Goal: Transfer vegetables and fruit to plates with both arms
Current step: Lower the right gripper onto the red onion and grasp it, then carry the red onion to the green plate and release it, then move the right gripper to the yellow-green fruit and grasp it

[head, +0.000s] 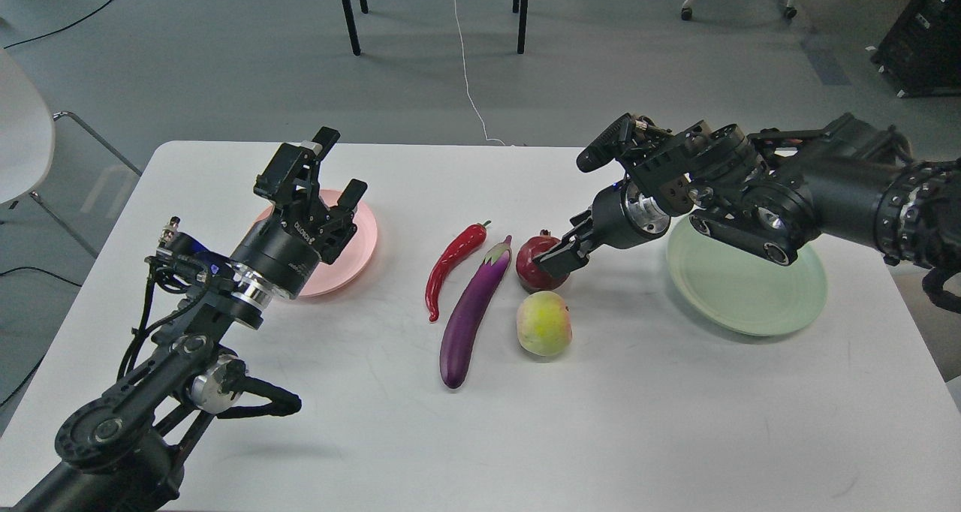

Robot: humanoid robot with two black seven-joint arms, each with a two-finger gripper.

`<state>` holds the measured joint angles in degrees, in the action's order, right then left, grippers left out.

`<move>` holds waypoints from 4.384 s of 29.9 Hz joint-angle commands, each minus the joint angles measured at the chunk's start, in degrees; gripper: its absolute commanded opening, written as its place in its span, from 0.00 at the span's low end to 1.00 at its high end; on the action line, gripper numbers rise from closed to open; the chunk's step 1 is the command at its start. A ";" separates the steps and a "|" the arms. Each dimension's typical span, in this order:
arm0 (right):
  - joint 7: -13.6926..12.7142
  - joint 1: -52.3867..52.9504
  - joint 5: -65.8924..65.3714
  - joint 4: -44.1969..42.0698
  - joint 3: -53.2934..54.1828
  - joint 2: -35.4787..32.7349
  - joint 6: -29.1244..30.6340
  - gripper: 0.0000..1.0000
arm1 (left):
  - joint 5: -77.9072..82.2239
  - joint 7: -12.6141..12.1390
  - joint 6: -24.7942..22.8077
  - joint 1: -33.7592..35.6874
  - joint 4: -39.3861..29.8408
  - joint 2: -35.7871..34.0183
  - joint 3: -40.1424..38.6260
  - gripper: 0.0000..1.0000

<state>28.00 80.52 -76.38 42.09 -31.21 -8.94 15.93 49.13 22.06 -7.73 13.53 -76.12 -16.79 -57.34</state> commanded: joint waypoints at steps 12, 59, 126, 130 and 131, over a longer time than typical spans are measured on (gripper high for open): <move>0.00 -3.18 -0.09 -4.38 -0.26 3.75 -3.80 0.98 | 0.00 0.35 -0.09 0.00 -0.08 -0.61 -0.31 0.98; 0.00 -2.82 -11.16 9.15 -2.81 -34.83 -13.64 0.57 | -0.09 0.70 -0.35 0.79 -0.26 0.26 -0.05 0.98; 0.00 4.64 4.48 17.24 -6.14 -3.81 -2.66 0.99 | -0.18 0.70 -0.18 0.62 -0.26 -0.17 -1.02 0.98; 0.00 4.64 4.48 16.71 -7.28 -2.14 -2.66 0.99 | -0.18 0.70 -0.18 0.62 -0.26 -0.35 -1.02 0.98; 0.00 4.64 4.48 16.62 -7.64 -1.79 -2.66 0.99 | -0.26 0.70 -0.18 0.62 -0.26 -0.35 -1.02 0.98</move>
<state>28.01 85.18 -71.89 59.12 -37.95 -11.79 13.28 48.96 22.76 -7.91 14.15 -76.37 -17.15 -58.35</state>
